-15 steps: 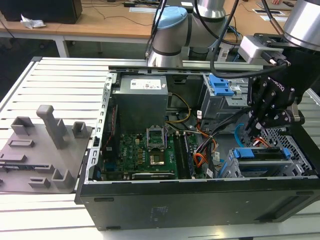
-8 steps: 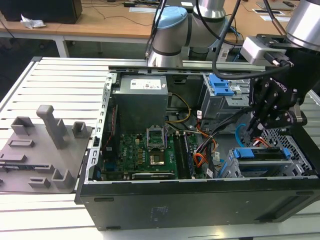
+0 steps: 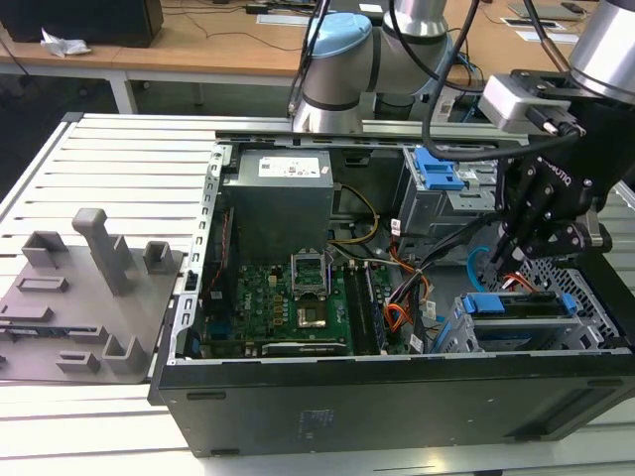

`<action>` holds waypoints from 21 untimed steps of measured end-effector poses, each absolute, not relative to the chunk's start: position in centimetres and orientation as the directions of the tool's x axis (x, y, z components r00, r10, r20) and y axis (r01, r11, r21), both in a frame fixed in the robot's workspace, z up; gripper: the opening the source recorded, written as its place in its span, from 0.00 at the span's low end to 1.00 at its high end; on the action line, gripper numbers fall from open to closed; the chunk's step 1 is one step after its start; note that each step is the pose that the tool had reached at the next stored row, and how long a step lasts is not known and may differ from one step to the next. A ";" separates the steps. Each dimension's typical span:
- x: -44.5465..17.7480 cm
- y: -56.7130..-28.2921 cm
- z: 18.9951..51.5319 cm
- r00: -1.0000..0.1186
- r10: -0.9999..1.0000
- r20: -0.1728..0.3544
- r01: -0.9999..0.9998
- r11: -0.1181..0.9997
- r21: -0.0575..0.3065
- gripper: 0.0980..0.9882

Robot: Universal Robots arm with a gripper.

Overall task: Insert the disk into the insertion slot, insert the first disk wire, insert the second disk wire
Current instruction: 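Insert the second disk wire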

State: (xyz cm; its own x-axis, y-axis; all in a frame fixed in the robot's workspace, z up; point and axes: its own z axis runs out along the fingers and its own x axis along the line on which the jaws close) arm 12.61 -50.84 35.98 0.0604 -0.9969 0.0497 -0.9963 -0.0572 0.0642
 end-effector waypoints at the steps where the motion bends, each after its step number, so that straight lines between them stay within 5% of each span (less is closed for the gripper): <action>1: 12.6 -50.9 36.0 0.060 -0.997 0.050 -0.996 -0.057 0.064 0.07; 21: 12.9 -52.2 35.4 0.060 -0.997 0.050 -0.996 -0.057 0.064 0.07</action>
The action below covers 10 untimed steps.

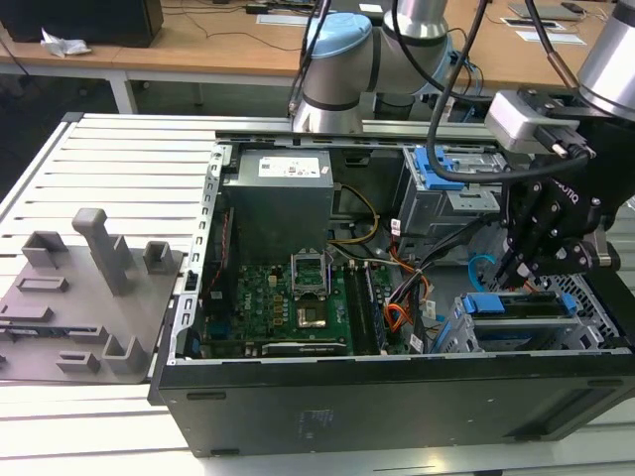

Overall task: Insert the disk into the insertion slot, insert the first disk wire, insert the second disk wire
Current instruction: 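Insert the second disk wire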

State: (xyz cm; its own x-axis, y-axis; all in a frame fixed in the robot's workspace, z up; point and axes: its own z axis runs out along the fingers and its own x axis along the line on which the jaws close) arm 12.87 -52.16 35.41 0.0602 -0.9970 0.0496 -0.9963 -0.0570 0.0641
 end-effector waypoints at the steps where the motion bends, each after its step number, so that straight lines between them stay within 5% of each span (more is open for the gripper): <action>1: 13.0 -52.2 35.4 0.060 -0.997 0.050 -0.996 -0.056 0.064 0.07; 10: 13.7 -52.2 35.2 0.029 -0.998 0.050 -0.998 -0.026 0.064 0.07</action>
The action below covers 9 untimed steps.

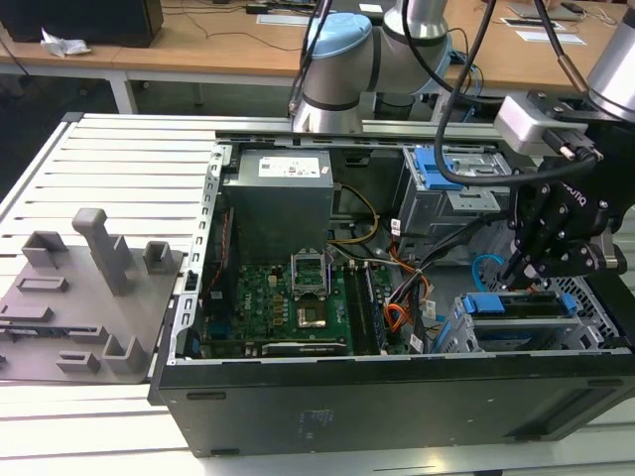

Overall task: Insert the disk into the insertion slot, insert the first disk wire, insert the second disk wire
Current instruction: 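Insert the second disk wire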

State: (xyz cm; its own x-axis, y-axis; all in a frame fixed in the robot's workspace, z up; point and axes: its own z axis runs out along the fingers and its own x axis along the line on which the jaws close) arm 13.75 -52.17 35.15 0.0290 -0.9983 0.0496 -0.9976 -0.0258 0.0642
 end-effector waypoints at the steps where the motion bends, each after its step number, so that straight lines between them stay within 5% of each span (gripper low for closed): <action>1: 13.8 -52.2 35.1 0.029 -0.998 0.050 -0.998 -0.026 0.064 0.07; 9: 14.0 -52.4 34.5 0.029 -0.998 0.050 -0.998 -0.026 0.064 0.07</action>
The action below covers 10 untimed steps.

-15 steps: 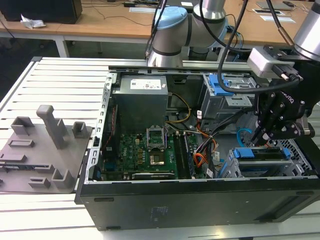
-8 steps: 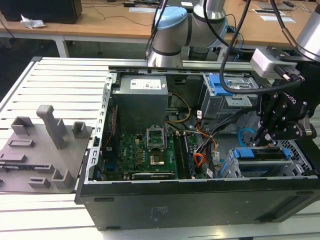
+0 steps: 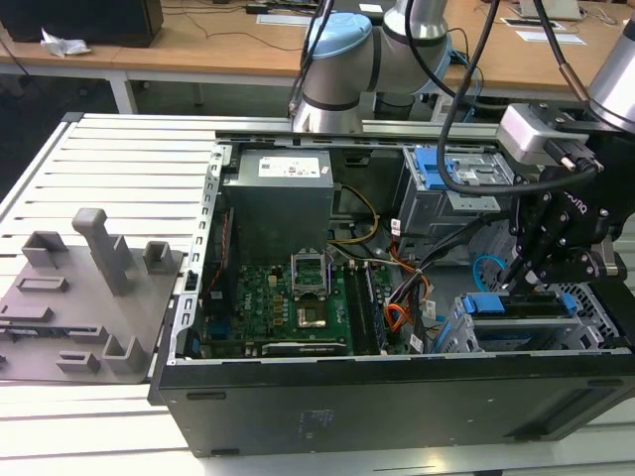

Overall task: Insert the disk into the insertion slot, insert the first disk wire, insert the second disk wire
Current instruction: 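Insert the second disk wire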

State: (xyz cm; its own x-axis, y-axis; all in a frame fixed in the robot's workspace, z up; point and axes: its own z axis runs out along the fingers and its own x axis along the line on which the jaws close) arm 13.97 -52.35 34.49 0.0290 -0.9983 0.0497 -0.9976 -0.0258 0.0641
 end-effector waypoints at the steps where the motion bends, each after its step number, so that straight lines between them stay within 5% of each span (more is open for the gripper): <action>1: 14.0 -52.4 34.4 0.029 -0.998 0.050 -0.998 -0.026 0.064 0.07; 10: 14.0 -52.6 34.3 0.029 -0.998 0.050 -0.998 -0.026 0.064 0.07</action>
State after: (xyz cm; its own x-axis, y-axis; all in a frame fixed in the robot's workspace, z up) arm 14.03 -52.57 34.25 0.0290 -0.9983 0.0499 -0.9976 -0.0257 0.0641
